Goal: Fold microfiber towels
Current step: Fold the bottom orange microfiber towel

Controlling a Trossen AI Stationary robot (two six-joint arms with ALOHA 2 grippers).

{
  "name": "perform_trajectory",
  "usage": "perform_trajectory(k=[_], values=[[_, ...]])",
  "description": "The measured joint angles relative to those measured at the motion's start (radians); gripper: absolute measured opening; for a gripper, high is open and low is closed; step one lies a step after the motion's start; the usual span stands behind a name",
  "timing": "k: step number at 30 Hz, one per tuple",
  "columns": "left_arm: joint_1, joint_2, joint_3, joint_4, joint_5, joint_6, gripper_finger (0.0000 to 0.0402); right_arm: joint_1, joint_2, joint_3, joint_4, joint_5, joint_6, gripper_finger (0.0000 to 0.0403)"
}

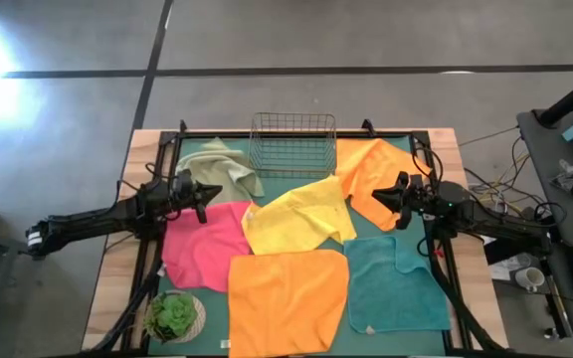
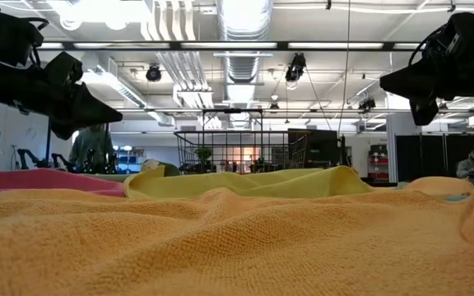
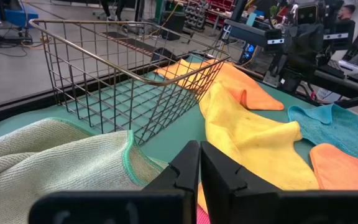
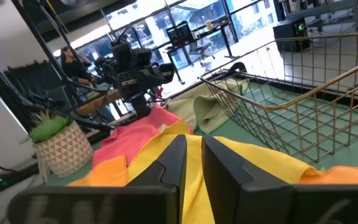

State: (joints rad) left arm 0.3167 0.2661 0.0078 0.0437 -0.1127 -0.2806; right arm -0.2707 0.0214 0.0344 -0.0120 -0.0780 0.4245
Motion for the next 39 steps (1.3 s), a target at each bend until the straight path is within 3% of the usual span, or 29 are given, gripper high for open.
perform_trajectory(k=[6, 11, 19, 21, 27, 32, 36, 39], values=[[0.000, 0.000, 0.000, 0.000, 0.000, 0.000, 0.0000, 0.000, 0.000, 0.000, 0.070, 0.000, 0.140, 0.0043], [0.000, 0.000, 0.000, 0.000, 0.000, 0.000, 0.0000, 0.000, 0.000, 0.000, 0.124, 0.010, 0.167, 0.0043], [0.000, 0.000, 0.000, 0.000, 0.000, 0.000, 0.0000, 0.000, 0.000, 0.008, 0.446, 0.052, 0.349, 0.0043], [0.000, 0.000, 0.000, 0.000, 0.000, 0.000, 0.0000, 0.000, 0.000, 0.050, 0.452, 0.079, 0.353, 0.0043], [0.000, 0.000, 0.000, 0.000, 0.000, 0.000, 0.0000, 0.000, 0.066, 0.280, 0.274, 0.097, 0.288, 0.0046], [0.000, 0.000, 0.000, 0.000, 0.000, 0.000, 0.0000, 0.000, 0.201, 0.514, -0.035, 0.076, 0.254, 0.0059], [0.000, 0.000, 0.000, 0.000, 0.000, 0.000, 0.0000, 0.000, 0.333, 0.676, -0.351, -0.035, 0.253, 0.0063], [0.000, 0.000, 0.000, 0.000, 0.000, 0.000, 0.0000, 0.008, 0.434, 0.746, -0.457, -0.161, 0.252, 0.0063]])
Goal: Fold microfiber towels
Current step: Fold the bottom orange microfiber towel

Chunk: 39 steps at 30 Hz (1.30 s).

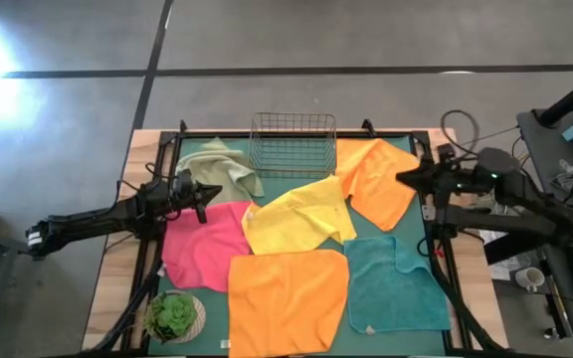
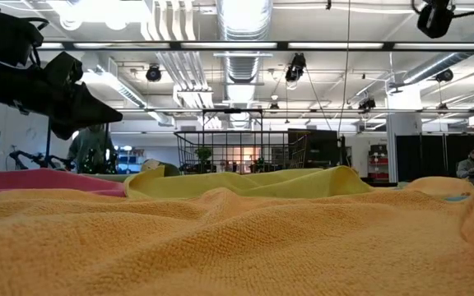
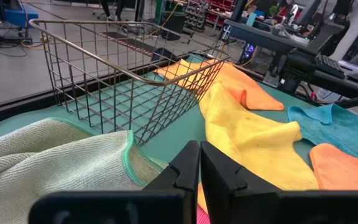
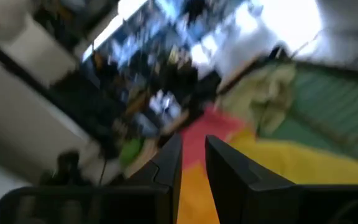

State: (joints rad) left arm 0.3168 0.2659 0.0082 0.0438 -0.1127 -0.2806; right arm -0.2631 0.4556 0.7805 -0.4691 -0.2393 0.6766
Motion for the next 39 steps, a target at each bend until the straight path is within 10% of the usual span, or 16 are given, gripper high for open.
perform_trajectory(k=[7, 25, 39], values=[[0.000, 0.000, 0.000, 0.000, 0.000, 0.000, 0.0000, 0.119, 0.164, 0.032, -0.006, -0.107, -0.038, 0.0063], [0.000, 0.001, 0.000, 0.000, 0.000, 0.000, 0.0000, 0.555, 0.545, 0.102, 0.053, 0.093, -0.103, 0.0066], [0.000, -0.002, 0.000, 0.000, 0.000, 0.000, 0.0000, 0.629, 0.922, 0.371, 0.049, 0.043, -0.300, 0.0165]])
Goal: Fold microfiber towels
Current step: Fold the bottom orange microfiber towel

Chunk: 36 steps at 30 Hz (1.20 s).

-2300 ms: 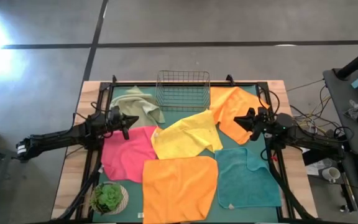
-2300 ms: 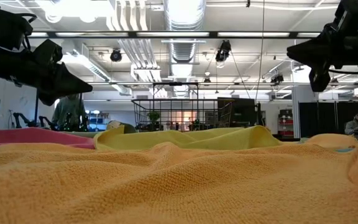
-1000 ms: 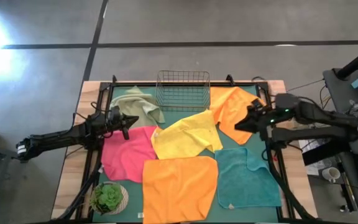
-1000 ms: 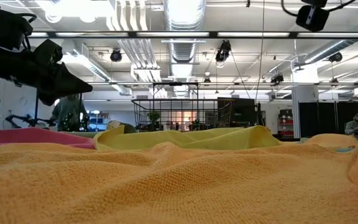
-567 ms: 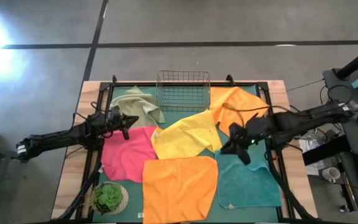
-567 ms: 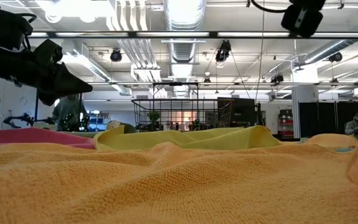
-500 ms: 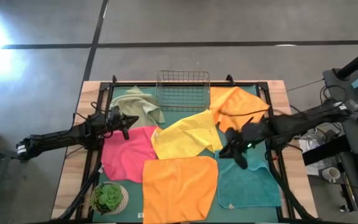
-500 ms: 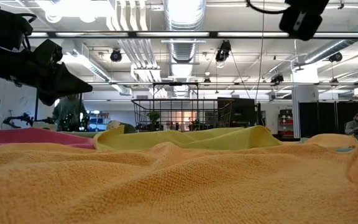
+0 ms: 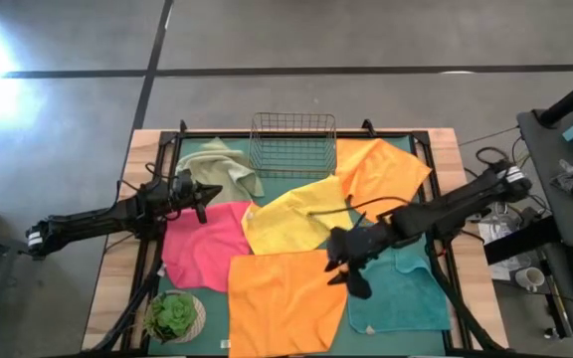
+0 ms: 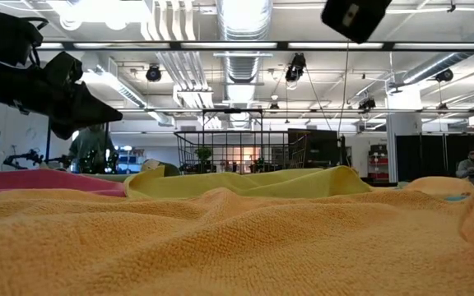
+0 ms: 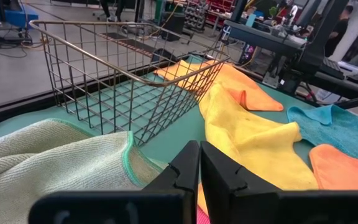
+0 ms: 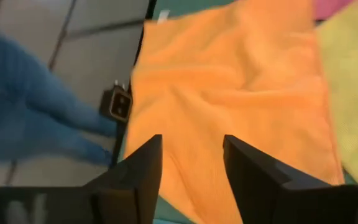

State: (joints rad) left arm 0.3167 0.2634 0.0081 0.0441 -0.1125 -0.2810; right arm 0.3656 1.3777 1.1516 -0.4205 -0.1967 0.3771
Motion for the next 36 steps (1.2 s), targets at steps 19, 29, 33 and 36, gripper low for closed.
perform_trajectory(k=[19, 29, 33, 36], values=[[0.000, 0.001, 0.000, 0.000, 0.000, 0.000, 0.0000, 0.077, 0.381, 0.242, -0.130, -0.125, -0.229, 0.0149], [0.000, 0.002, 0.000, 0.000, 0.000, 0.000, 0.0000, 0.109, 0.476, 0.250, -0.113, -0.125, -0.314, 0.0150], [0.000, 0.002, 0.000, 0.000, 0.000, 0.000, 0.0000, 0.115, 0.506, 0.250, -0.105, -0.126, -0.341, 0.0150], [0.000, 0.002, 0.000, 0.000, 0.000, 0.000, 0.0000, 0.121, 0.523, 0.250, -0.071, -0.125, -0.354, 0.0150]])
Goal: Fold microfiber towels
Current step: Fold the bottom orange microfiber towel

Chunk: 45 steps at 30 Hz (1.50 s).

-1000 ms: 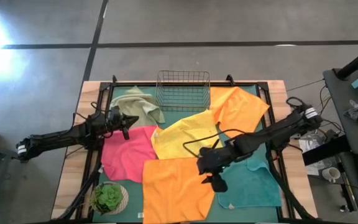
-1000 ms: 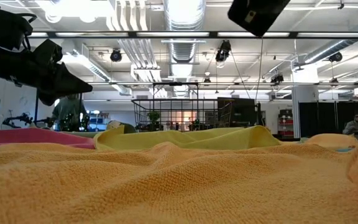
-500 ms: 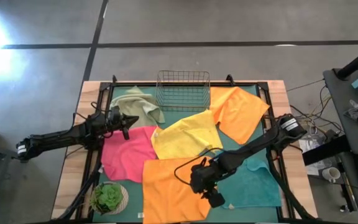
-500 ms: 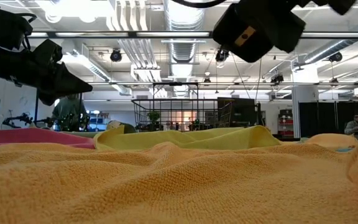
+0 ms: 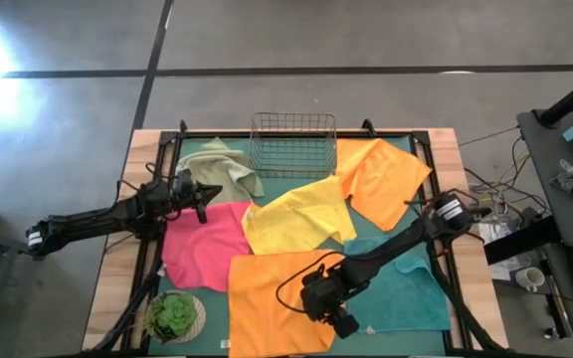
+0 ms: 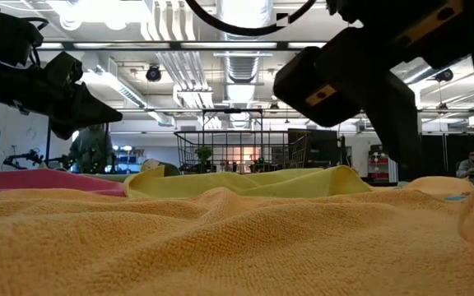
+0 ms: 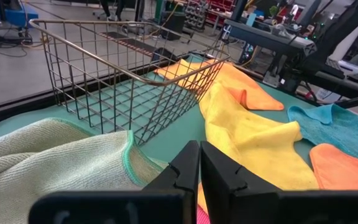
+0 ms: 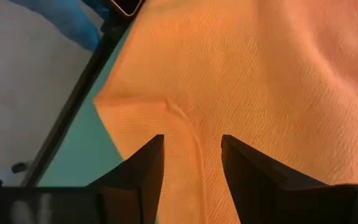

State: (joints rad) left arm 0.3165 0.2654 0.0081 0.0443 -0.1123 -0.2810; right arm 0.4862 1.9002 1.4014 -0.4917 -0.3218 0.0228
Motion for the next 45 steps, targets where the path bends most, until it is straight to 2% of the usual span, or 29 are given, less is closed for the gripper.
perform_trajectory(k=[14, 17, 23, 32, 37, 40, 45], values=[[0.000, 0.000, 0.000, 0.000, 0.000, 0.000, 0.0000, 0.011, 0.081, 0.000, 0.089, -0.007, -0.009, 0.0149], [0.000, 0.002, 0.000, 0.000, 0.000, 0.000, 0.0000, 0.015, 0.081, 0.000, 0.106, -0.046, -0.007, 0.0143], [0.000, 0.001, 0.000, 0.001, 0.000, 0.000, 0.0000, 0.026, 0.089, 0.000, 0.111, -0.053, 0.006, 0.0122], [0.000, 0.000, 0.000, 0.000, 0.000, 0.000, 0.0000, 0.026, 0.103, -0.001, 0.109, 0.021, 0.032, 0.0116], [0.000, 0.000, 0.000, 0.000, 0.000, 0.000, 0.0000, 0.026, 0.103, -0.001, 0.109, 0.023, 0.055, 0.0114], [0.000, 0.000, 0.000, 0.000, 0.000, 0.000, 0.0000, 0.027, 0.103, -0.001, 0.109, 0.027, 0.057, 0.0101], [0.000, 0.000, 0.000, 0.000, 0.000, 0.001, 0.0000, 0.026, 0.103, -0.001, 0.109, 0.030, 0.113, 0.0053]])
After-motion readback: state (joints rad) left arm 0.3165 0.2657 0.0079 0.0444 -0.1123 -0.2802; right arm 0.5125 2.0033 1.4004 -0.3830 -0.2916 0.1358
